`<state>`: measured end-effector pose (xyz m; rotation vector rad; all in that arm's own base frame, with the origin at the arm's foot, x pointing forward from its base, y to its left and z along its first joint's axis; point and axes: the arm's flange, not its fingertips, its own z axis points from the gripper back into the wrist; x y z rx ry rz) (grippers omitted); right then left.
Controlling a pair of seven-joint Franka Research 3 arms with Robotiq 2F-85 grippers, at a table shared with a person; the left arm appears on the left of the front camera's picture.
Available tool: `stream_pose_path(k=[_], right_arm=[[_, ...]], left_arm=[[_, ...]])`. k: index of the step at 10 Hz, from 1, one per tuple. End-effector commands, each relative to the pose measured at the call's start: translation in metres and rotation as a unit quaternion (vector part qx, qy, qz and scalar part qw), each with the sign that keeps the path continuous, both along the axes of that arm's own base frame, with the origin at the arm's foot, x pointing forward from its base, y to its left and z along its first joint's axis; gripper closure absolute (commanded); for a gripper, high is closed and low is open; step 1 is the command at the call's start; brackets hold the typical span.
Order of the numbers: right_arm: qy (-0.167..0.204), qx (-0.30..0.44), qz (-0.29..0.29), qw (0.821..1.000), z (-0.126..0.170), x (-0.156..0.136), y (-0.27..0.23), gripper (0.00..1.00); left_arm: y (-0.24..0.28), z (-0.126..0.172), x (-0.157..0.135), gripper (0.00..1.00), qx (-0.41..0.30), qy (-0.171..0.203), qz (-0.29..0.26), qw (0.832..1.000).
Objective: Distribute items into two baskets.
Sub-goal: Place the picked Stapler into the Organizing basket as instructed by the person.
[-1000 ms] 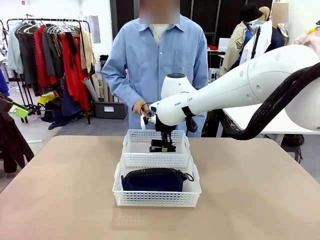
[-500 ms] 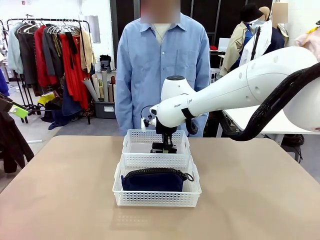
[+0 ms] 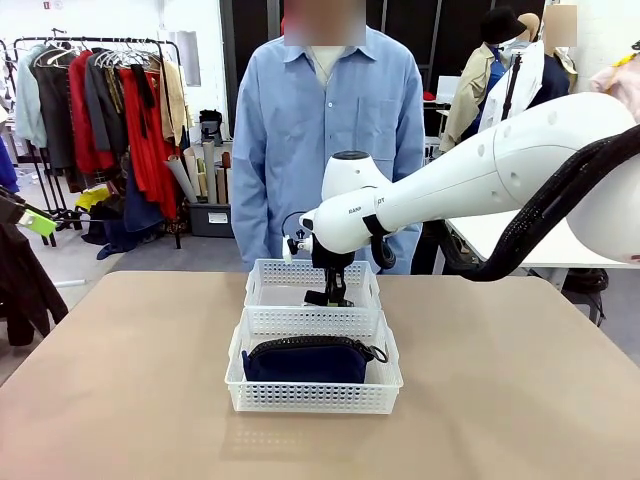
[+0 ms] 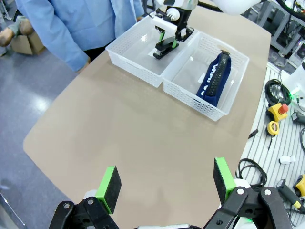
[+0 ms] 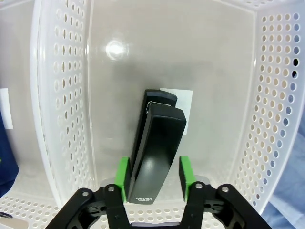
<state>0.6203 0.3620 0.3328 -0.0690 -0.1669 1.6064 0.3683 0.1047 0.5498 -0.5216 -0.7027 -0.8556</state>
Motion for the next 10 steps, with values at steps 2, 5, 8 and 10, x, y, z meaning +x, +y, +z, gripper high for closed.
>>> stream_pose_path(k=[2,5,8,10], right_arm=[[-0.004,0.007,-0.009,1.0,0.02,-0.003,0.0,0.0],[-0.021,0.013,-0.01,1.0,0.056,-0.011,-0.001,0.0],[-0.024,0.012,-0.024,0.999,0.078,-0.018,-0.009,0.0],[-0.015,0.004,-0.011,1.0,0.088,-0.028,-0.015,0.0]], left_arm=[[0.0,0.0,0.0,0.0,-0.008,-0.007,-0.005,1.0],[0.0,0.0,0.0,0.0,-0.008,-0.007,-0.005,1.0],[0.0,0.0,0.0,0.0,-0.008,-0.007,-0.005,1.0],[0.0,0.0,0.0,0.0,-0.008,-0.007,-0.005,1.0]])
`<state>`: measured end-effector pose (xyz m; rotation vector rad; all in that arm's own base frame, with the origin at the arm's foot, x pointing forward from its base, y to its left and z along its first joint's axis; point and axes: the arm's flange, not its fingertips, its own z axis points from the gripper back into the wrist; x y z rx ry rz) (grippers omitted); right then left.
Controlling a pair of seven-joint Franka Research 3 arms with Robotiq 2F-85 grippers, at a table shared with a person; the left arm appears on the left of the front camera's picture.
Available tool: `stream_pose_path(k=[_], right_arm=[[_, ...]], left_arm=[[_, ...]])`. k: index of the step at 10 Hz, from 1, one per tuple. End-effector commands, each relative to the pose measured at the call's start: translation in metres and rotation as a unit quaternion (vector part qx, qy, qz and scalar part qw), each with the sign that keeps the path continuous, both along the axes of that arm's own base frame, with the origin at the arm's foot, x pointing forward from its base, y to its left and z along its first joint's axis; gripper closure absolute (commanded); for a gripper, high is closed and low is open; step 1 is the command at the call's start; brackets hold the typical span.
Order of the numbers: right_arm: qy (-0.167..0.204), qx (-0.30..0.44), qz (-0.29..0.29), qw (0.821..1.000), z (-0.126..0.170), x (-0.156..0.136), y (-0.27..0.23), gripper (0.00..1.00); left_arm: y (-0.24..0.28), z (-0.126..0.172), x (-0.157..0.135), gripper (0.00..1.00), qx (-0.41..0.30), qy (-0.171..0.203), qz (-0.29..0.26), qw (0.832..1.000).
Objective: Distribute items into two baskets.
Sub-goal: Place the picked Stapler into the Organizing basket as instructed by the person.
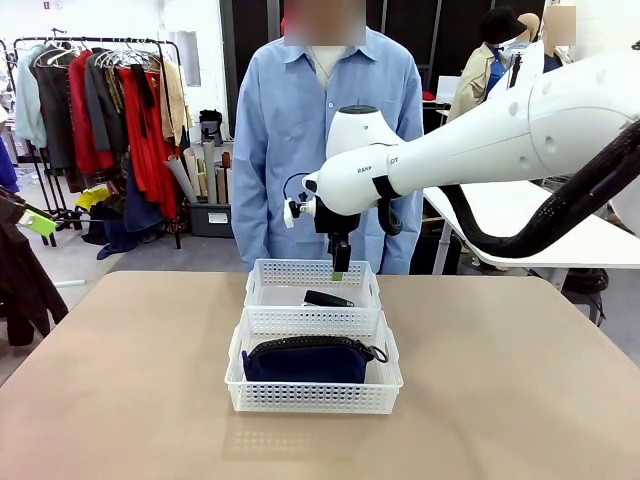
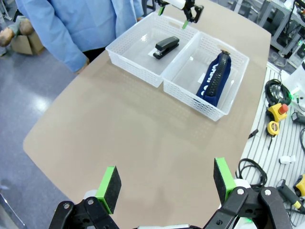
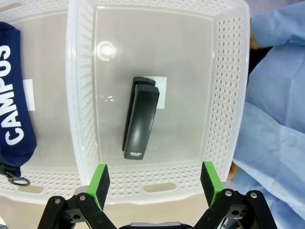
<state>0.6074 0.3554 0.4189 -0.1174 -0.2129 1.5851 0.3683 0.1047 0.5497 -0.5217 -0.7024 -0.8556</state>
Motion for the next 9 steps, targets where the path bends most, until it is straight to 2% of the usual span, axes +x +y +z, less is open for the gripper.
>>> stream_pose_path(k=[1,9], right_arm=[[-0.003,0.004,0.001,1.0,-0.004,0.0027,0.0018,0.0],[-0.003,0.004,0.001,1.0,-0.004,0.0027,0.0018,0.0]], left_arm=[[-0.0002,-0.0001,-0.0001,0.0,-0.008,-0.007,-0.005,1.0],[-0.0002,-0.0001,-0.0001,0.0,-0.008,-0.007,-0.005,1.0]])
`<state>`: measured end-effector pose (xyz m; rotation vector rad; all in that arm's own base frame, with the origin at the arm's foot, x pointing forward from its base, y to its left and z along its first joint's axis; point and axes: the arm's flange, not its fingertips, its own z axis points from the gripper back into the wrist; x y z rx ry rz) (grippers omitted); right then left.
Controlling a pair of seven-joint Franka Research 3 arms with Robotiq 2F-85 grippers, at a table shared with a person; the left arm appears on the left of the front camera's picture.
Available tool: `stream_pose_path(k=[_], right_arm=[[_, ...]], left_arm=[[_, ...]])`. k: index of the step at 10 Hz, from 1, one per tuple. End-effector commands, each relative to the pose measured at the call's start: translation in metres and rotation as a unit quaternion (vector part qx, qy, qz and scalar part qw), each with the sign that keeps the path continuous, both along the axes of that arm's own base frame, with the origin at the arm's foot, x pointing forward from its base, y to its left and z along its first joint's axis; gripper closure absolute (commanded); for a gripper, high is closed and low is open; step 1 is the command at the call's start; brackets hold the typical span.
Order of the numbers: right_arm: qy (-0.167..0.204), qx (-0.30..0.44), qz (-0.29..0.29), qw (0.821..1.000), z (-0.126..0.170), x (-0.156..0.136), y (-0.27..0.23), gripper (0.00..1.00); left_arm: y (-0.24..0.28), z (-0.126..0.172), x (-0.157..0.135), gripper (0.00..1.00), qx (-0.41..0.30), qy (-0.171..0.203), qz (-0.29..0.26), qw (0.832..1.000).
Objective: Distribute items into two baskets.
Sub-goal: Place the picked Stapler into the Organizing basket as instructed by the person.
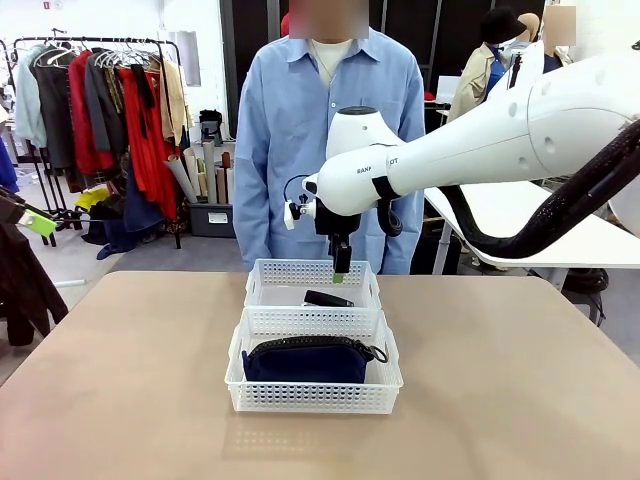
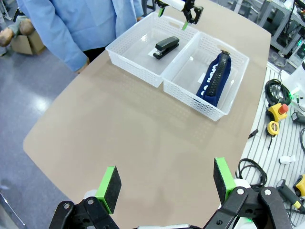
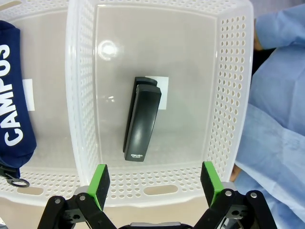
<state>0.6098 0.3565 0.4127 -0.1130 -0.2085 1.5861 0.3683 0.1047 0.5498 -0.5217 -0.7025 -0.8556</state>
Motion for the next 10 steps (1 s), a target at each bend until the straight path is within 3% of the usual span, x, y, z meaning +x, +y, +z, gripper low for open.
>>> stream_pose_path(k=[1,7,10], right_arm=[[-0.006,0.005,0.0,1.0,0.002,0.0,0.001,0.0],[0.0,0.0,0.0,1.0,0.0,0.0,0.0,0.0],[-0.037,-0.004,-0.083,0.996,0.044,0.006,-0.027,0.0]], left_arm=[[0.0,0.0,0.0,0.0,-0.008,-0.007,-0.005,1.0],[0.0,0.0,0.0,0.0,-0.008,-0.007,-0.005,1.0],[0.0,0.0,0.0,0.0,-0.008,-0.007,-0.005,1.0]])
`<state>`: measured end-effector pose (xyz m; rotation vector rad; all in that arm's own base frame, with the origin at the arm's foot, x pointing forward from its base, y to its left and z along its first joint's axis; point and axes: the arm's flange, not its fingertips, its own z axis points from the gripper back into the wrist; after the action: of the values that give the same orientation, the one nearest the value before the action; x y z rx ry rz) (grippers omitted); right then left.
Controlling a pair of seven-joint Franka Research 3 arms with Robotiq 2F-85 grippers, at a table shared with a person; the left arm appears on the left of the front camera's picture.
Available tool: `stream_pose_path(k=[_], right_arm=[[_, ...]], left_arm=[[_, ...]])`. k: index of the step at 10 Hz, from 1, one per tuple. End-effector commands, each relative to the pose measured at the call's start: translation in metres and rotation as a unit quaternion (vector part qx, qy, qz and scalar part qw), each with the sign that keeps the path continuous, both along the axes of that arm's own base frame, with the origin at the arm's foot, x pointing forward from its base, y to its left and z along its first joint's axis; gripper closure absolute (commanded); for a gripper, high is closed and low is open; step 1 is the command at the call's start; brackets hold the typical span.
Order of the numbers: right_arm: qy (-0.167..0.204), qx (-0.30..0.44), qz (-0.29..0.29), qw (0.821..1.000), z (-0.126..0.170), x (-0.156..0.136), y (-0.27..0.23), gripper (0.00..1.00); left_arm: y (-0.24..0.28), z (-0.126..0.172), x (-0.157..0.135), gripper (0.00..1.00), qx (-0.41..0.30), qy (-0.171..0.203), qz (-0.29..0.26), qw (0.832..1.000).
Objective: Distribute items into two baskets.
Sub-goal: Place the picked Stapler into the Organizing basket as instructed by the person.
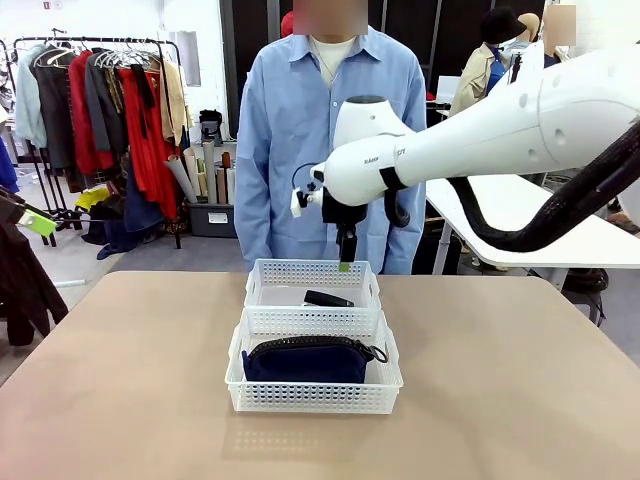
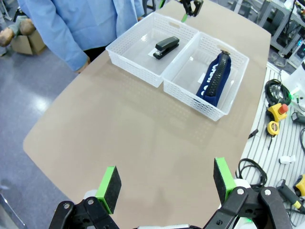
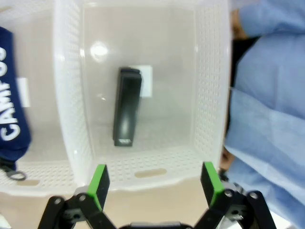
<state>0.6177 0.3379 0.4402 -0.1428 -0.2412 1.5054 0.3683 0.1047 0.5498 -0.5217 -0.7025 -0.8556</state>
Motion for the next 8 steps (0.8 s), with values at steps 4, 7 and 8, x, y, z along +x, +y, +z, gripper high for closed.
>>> stream_pose_path(k=[4,7,8], right_arm=[[-0.005,0.016,-0.144,0.989,0.083,0.012,-0.091,0.0],[0.036,0.027,-0.225,0.973,0.12,0.014,-0.163,0.0],[0.045,0.039,-0.269,0.961,0.132,0.012,-0.181,0.0]], left_arm=[[0.0,0.0,0.0,0.0,-0.008,-0.007,-0.005,1.0],[0.0,0.0,0.0,0.0,-0.008,-0.007,-0.005,1.0],[0.0,0.0,0.0,0.0,-0.008,-0.007,-0.005,1.0]])
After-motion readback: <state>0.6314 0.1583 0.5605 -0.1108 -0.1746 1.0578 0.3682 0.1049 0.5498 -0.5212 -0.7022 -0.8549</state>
